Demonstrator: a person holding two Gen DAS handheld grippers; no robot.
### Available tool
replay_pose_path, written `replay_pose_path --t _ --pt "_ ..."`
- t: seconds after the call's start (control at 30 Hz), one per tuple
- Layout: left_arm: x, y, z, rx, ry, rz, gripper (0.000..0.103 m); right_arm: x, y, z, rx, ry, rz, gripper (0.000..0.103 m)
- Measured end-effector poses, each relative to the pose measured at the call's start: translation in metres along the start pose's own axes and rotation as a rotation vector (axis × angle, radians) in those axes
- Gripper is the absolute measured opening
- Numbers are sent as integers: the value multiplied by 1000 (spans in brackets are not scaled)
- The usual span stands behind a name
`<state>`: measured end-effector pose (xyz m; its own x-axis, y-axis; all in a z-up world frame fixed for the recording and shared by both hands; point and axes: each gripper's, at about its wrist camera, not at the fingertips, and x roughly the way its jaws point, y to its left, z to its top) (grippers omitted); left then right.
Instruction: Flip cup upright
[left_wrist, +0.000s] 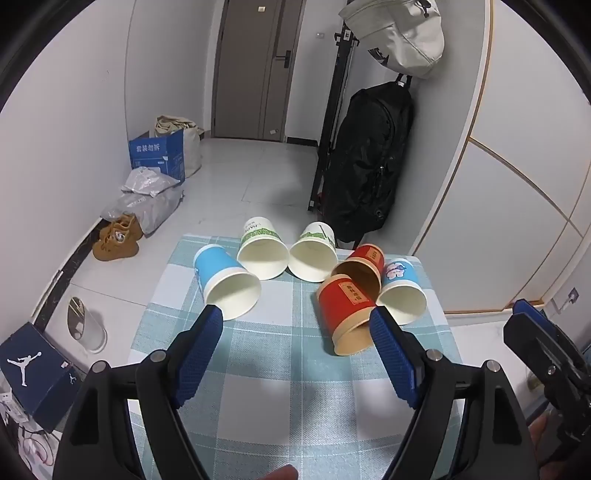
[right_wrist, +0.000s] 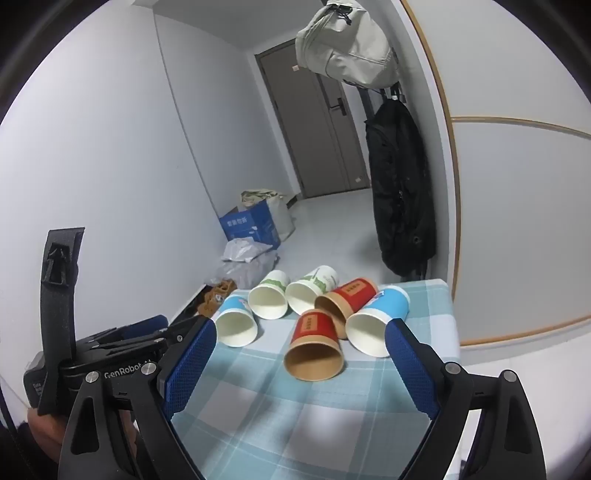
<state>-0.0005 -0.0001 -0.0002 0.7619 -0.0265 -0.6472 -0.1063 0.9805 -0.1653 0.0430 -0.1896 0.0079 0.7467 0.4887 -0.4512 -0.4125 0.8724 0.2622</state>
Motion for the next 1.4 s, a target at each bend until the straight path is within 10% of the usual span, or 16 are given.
replay_pose_path --t 1.4 --pt "-4 1 -1 5 -14 -12 78 1 4 -2 -27 -2 -7 94"
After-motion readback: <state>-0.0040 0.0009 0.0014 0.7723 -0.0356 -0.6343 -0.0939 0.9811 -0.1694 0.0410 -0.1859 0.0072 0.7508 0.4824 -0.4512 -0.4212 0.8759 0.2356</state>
